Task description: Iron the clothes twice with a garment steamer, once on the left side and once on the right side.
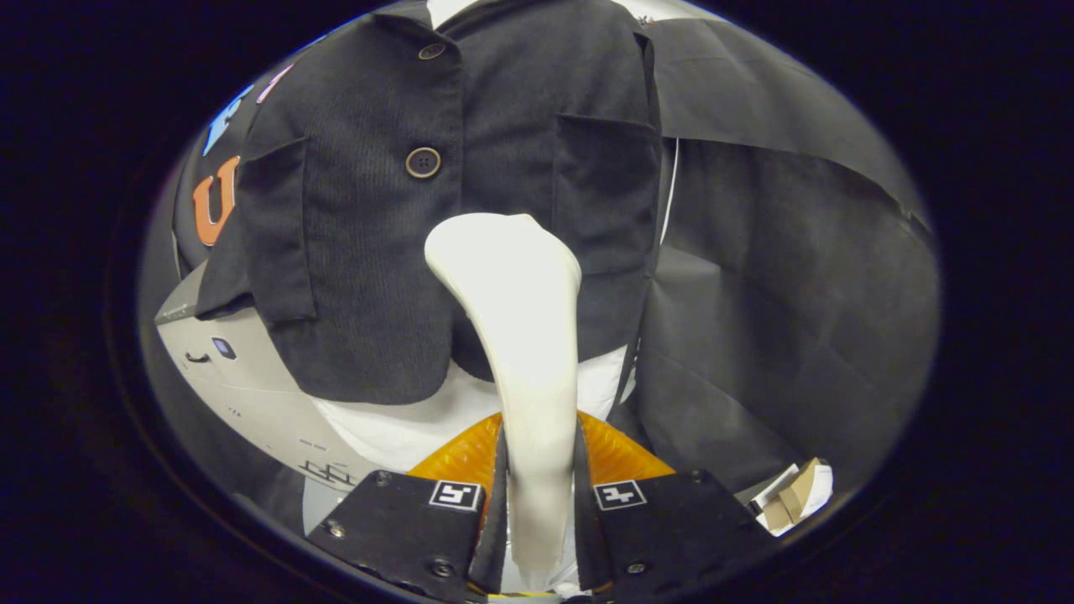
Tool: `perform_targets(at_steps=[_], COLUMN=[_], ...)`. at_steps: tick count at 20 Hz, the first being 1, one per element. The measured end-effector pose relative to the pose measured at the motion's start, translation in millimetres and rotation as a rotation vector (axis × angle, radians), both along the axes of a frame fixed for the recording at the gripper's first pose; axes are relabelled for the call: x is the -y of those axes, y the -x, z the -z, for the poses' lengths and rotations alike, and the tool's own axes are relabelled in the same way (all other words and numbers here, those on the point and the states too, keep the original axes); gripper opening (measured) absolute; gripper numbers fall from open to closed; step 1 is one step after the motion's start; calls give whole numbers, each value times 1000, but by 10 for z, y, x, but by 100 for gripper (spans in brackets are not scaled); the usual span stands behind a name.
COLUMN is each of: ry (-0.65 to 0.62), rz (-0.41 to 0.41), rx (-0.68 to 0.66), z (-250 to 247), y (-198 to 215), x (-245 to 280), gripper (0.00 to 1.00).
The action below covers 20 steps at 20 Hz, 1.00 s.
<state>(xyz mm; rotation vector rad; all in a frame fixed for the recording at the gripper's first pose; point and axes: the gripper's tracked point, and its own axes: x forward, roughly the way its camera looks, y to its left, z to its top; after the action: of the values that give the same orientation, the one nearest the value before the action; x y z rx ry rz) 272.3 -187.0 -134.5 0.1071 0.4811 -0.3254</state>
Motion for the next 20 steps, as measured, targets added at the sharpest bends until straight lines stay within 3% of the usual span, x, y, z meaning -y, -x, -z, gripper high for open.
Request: perform_targets(at_steps=[11,20], ry=[-42,-40], rz=[-1,-43], rx=[70,184], z=[-314,-805], y=[285,1260], x=[-130,-839], gripper=[36,36])
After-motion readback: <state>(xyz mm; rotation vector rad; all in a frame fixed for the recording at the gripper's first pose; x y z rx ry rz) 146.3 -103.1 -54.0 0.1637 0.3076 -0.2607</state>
